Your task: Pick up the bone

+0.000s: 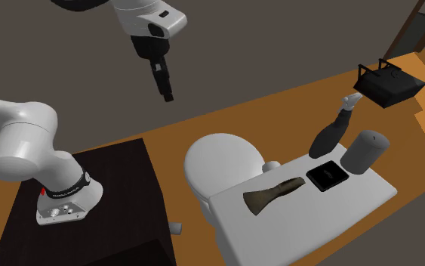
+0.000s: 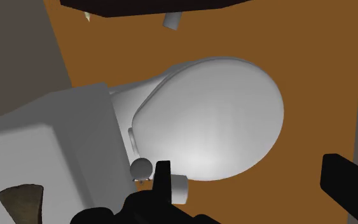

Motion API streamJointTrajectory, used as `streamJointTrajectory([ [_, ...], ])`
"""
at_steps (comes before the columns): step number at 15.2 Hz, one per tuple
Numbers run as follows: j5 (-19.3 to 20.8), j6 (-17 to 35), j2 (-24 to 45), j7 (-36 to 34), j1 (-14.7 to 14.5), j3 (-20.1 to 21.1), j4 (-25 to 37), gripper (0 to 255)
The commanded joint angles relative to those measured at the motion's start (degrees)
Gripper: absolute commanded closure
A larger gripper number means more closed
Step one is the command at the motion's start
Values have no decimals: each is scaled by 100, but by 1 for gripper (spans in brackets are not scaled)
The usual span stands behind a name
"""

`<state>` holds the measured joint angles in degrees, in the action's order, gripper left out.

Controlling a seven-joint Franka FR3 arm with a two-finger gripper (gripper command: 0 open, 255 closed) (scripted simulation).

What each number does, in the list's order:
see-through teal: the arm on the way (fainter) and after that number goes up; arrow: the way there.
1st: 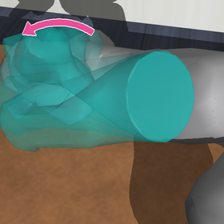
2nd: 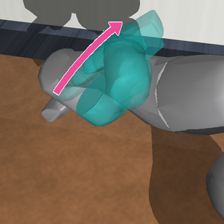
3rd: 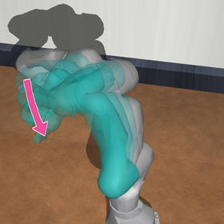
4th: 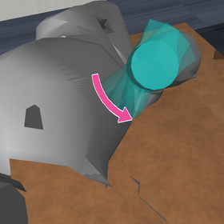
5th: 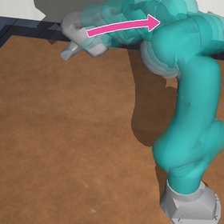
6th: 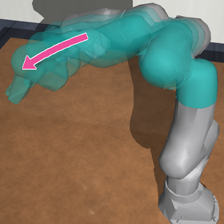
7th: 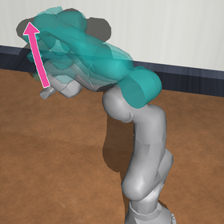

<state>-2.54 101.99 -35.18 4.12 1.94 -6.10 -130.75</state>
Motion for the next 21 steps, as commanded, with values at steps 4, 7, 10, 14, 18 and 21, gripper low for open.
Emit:
streamJointTrajectory([
  [4, 160, 398, 886, 488, 71, -338, 310, 0],
  [7, 204, 593, 1474, 789, 110, -539, 604, 0],
  [10, 204, 752, 2086, 1092, 152, -725, 959, 0],
  [14, 135, 898, 2936, 1498, 228, -938, 1530, 0],
  [18, 3, 960, 3823, 1895, 350, -1094, 2219, 0],
  [21, -121, 942, 4511, 2173, 482, -1168, 2823, 0],
])
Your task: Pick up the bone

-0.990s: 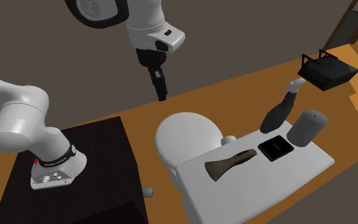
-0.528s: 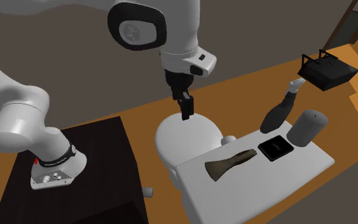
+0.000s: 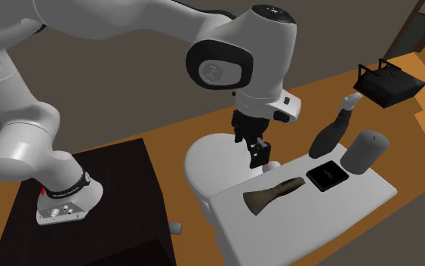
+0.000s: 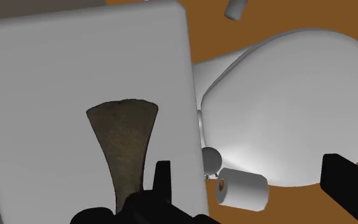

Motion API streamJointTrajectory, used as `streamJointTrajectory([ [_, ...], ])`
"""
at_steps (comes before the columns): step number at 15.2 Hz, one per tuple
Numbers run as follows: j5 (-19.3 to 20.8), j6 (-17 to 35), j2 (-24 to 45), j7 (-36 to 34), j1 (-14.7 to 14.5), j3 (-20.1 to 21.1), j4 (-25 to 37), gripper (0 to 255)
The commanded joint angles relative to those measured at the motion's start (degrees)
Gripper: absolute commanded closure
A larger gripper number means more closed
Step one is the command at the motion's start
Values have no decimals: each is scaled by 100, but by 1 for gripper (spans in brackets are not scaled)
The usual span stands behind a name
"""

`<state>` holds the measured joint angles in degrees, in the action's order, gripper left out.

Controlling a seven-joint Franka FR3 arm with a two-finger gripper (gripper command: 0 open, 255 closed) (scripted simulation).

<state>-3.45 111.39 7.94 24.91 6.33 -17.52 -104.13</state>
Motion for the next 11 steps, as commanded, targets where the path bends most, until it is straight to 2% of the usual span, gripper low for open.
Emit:
streamJointTrajectory([
  [1, -72, -16, 433, 181, 96, -41, 380, 0],
  [9, -360, -427, 2357, 709, 628, -46, 2501, 0],
  [11, -369, -291, 2390, 713, 627, -35, 2398, 0],
])
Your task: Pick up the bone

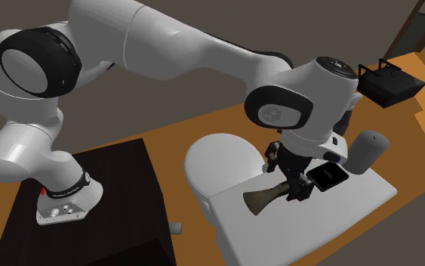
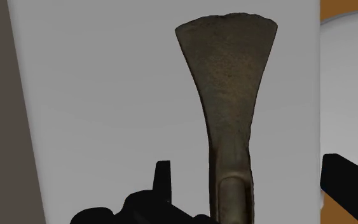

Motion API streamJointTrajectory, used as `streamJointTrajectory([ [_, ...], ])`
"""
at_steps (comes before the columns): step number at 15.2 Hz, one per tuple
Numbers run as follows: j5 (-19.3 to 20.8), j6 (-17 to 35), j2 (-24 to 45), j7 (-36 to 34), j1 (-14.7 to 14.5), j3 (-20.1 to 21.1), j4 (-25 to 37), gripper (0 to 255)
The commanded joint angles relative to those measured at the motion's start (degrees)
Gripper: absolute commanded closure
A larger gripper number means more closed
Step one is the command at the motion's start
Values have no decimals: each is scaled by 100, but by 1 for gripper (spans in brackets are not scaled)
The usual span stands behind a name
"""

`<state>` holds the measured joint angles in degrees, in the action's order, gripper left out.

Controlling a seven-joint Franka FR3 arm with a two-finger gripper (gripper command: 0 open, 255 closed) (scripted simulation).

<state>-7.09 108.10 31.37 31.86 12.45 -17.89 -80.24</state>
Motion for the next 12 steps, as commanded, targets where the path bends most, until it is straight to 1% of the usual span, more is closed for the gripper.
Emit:
streamJointTrajectory([
  [1, -12, 104, 64, 20, 13, 6, -42, 0],
  [5, -40, 363, 153, 32, 12, 24, -216, 0],
  [7, -45, 400, 167, 34, 13, 26, -240, 0],
  [8, -46, 398, 175, 30, 11, 28, -229, 255],
  [12, -45, 408, 171, 30, 9, 28, -244, 255],
])
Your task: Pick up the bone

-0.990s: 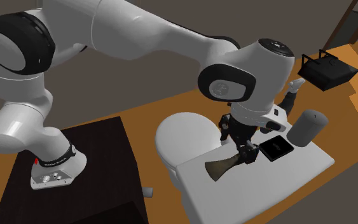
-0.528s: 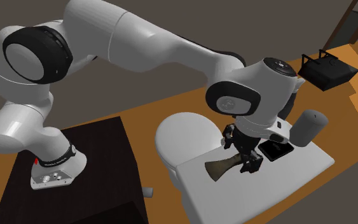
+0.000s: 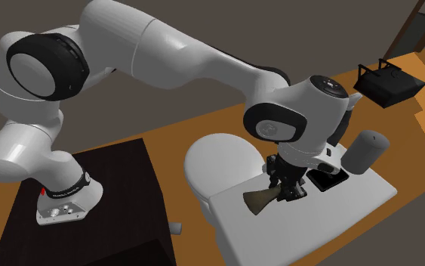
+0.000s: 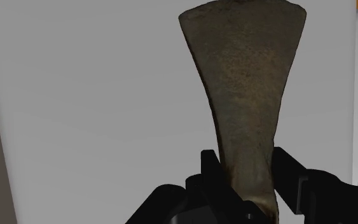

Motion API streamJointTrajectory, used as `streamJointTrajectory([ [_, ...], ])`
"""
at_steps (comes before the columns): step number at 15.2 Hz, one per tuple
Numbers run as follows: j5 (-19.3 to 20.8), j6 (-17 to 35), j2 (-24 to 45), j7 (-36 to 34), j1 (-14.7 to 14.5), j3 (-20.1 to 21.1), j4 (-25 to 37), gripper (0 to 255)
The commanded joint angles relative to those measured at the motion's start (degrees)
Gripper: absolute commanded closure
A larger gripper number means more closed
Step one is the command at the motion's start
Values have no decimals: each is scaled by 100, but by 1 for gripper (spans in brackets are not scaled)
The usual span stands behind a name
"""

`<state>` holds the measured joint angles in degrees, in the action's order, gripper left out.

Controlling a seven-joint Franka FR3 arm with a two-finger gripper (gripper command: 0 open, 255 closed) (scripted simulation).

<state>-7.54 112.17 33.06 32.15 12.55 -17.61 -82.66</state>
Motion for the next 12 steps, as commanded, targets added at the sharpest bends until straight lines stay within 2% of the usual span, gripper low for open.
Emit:
streamJointTrajectory([
  [1, 0, 2, 1, 0, 0, 0, -1, 255],
  [5, 0, -7, -3, 4, 3, -1, 3, 255],
  [12, 48, -465, -147, -15, 7, -31, 324, 255],
])
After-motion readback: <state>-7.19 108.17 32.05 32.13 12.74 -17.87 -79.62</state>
